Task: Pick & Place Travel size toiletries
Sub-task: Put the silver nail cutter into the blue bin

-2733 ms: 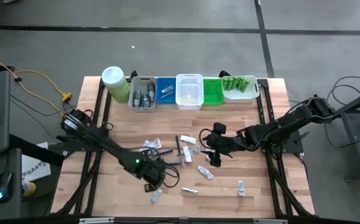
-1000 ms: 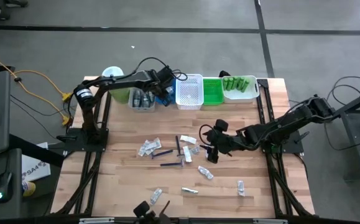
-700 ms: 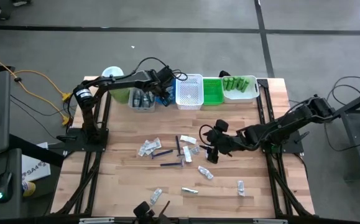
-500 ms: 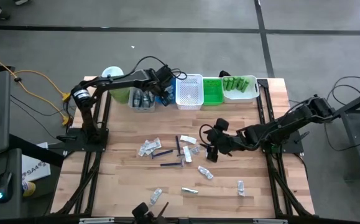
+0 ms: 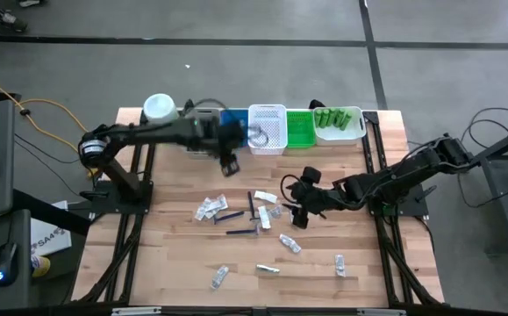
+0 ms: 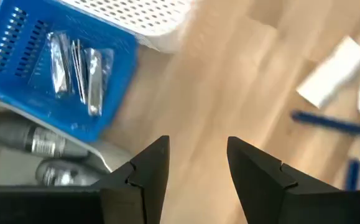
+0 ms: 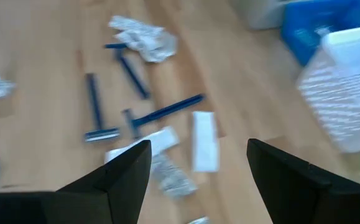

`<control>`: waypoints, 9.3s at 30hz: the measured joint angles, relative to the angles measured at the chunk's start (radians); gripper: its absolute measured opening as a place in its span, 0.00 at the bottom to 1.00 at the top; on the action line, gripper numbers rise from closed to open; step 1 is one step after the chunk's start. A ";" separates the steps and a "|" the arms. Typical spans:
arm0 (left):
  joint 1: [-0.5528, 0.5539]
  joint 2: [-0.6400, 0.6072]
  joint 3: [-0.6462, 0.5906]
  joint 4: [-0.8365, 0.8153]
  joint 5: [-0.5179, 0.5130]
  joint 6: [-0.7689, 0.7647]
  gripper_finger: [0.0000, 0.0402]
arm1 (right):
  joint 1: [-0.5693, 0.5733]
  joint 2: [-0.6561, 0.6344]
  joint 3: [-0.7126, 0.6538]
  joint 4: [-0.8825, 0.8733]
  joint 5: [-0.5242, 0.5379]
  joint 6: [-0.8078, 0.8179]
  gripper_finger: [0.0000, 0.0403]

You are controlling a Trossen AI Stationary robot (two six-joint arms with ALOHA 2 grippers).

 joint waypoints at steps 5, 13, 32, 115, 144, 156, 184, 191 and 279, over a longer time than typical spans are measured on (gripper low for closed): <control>-0.178 -0.077 -0.039 -0.004 -0.138 -0.065 0.39 | 0.032 0.029 0.000 0.051 -0.107 0.030 0.64; -0.381 -0.240 -0.263 0.106 -0.223 -0.246 0.39 | 0.161 0.165 0.001 0.265 -0.127 0.033 0.64; -0.801 -0.361 -0.445 0.199 -0.410 -0.601 0.39 | 0.380 0.608 0.260 0.326 0.006 0.146 0.64; -0.615 -0.360 -0.838 1.036 -0.516 -0.014 0.39 | -0.142 0.294 0.263 0.120 -0.071 -0.334 0.10; -0.127 -0.349 -0.837 1.729 0.293 0.388 0.39 | -0.360 0.193 -0.293 1.480 -0.474 -0.538 0.10; -0.117 -0.349 -0.837 1.738 0.304 0.422 0.39 | -0.426 0.451 -0.119 1.652 -0.605 -0.518 0.10; -0.119 -0.350 -0.837 1.814 0.310 0.349 0.39 | -0.425 0.467 -0.104 1.611 -0.652 -0.517 0.10; -0.119 -0.350 -0.837 1.828 0.334 0.317 0.39 | -0.425 0.467 -0.101 1.628 -0.652 -0.523 0.10; 0.365 0.102 -0.326 0.854 0.065 0.069 0.28 | -0.423 0.103 -0.041 0.721 -0.153 -0.360 0.71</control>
